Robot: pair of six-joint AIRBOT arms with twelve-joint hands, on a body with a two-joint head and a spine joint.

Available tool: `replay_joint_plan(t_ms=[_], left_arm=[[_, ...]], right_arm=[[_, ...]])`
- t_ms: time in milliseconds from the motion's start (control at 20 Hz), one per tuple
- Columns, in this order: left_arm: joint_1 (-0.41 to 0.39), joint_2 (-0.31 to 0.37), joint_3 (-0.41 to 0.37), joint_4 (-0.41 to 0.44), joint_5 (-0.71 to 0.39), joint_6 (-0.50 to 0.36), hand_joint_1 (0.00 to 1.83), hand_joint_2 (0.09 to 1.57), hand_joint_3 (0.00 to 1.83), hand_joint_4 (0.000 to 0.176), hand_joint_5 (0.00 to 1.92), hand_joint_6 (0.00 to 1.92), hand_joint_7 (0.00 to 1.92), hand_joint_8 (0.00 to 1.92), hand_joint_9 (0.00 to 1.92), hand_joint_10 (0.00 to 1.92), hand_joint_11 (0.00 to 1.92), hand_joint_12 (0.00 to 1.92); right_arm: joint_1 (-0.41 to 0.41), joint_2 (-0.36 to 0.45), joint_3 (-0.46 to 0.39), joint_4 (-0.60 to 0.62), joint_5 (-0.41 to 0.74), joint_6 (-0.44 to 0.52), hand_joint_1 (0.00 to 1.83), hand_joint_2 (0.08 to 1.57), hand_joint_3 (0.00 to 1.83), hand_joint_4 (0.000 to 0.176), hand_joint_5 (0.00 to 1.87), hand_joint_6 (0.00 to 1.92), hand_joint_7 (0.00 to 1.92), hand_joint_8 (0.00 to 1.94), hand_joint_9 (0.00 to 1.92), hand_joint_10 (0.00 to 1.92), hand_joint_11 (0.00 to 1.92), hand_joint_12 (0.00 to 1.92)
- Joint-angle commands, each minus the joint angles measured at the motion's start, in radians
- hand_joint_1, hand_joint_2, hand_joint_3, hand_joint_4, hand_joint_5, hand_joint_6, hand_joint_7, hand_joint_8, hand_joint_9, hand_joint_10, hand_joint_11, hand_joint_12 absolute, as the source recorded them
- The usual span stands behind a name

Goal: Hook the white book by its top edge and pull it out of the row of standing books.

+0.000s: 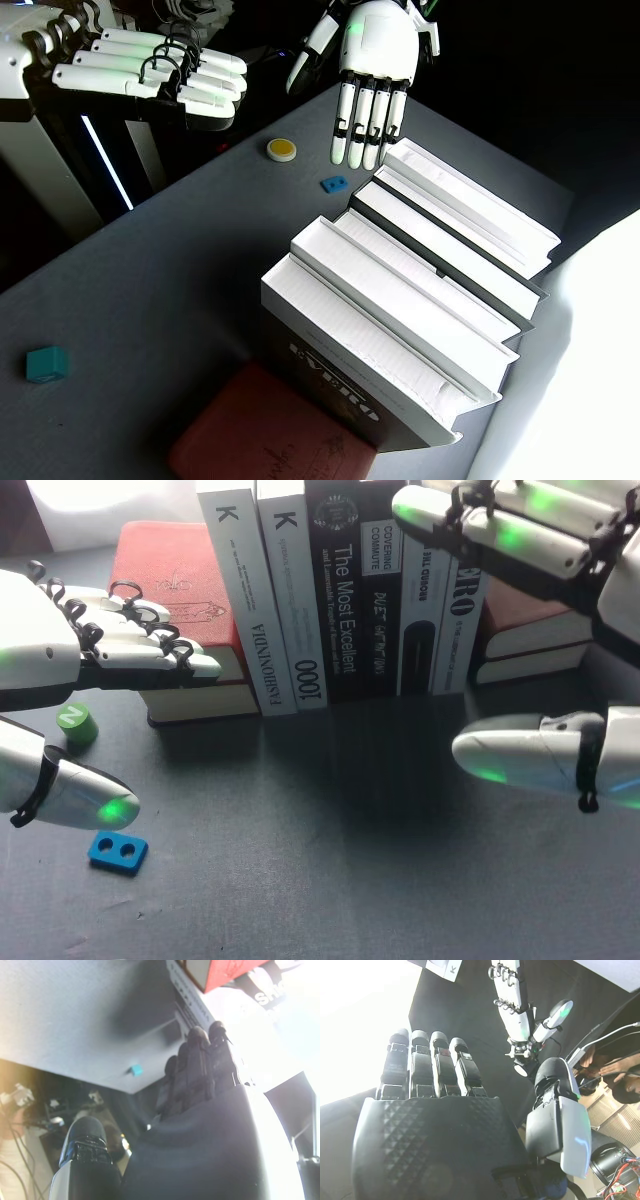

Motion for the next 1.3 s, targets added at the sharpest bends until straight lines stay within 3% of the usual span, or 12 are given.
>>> replay_joint_plan(t_ms=[0, 150, 200, 250, 750, 1000, 1250], left_arm=[[-0.011, 0.000, 0.001, -0.046, 0.019, -0.002, 0.00, 1.03, 0.28, 0.000, 0.00, 0.01, 0.00, 0.01, 0.00, 0.00, 0.00, 0.01], [-0.011, 0.000, 0.002, -0.046, 0.017, -0.002, 0.00, 1.03, 0.28, 0.000, 0.00, 0.01, 0.00, 0.01, 0.00, 0.00, 0.00, 0.01], [-0.012, 0.000, 0.002, -0.046, 0.018, -0.003, 0.00, 1.15, 0.05, 0.000, 0.00, 0.00, 0.00, 0.00, 0.00, 0.00, 0.00, 0.00], [-0.013, 0.000, 0.002, -0.046, 0.018, -0.003, 0.00, 1.16, 0.03, 0.000, 0.00, 0.00, 0.00, 0.00, 0.00, 0.00, 0.00, 0.00], [-0.011, -0.002, 0.013, -0.046, 0.018, -0.005, 0.00, 1.16, 0.02, 0.000, 0.00, 0.00, 0.00, 0.00, 0.00, 0.00, 0.00, 0.00], [-0.010, -0.002, 0.019, -0.046, 0.021, -0.005, 0.00, 1.17, 0.02, 0.000, 0.00, 0.00, 0.00, 0.00, 0.00, 0.00, 0.00, 0.00], [-0.009, -0.002, 0.021, -0.046, 0.026, -0.005, 0.00, 1.16, 0.01, 0.000, 0.02, 0.00, 0.00, 0.00, 0.00, 0.00, 0.01, 0.01]], right_arm=[[0.020, 0.002, -0.006, -0.010, 0.126, 0.004, 0.00, 1.14, 0.13, 0.000, 0.00, 0.00, 0.00, 0.00, 0.00, 0.00, 0.00, 0.01], [0.034, -0.005, -0.006, -0.010, 0.114, 0.004, 0.00, 1.14, 0.13, 0.000, 0.00, 0.00, 0.00, 0.00, 0.00, 0.00, 0.00, 0.01], [0.035, -0.006, -0.006, -0.007, 0.110, 0.003, 0.00, 1.20, 0.03, 0.000, 0.00, 0.00, 0.00, 0.00, 0.00, 0.00, 0.00, 0.00], [0.035, -0.005, -0.006, -0.003, 0.108, 0.001, 0.00, 1.19, 0.02, 0.000, 0.00, 0.00, 0.00, 0.00, 0.00, 0.00, 0.00, 0.00], [0.084, -0.068, 0.051, 0.152, 0.096, -0.108, 0.00, 1.19, 0.01, 0.000, 0.00, 0.00, 0.00, 0.00, 0.00, 0.00, 0.00, 0.00], [0.103, -0.152, 0.137, 0.228, 0.130, -0.256, 0.00, 1.18, 0.00, 0.000, 0.00, 0.00, 0.00, 0.00, 0.00, 0.00, 0.00, 0.00], [0.099, -0.170, 0.139, 0.242, 0.174, -0.263, 0.00, 1.19, 0.01, 0.000, 0.00, 0.00, 0.00, 0.00, 0.00, 0.00, 0.00, 0.00]])
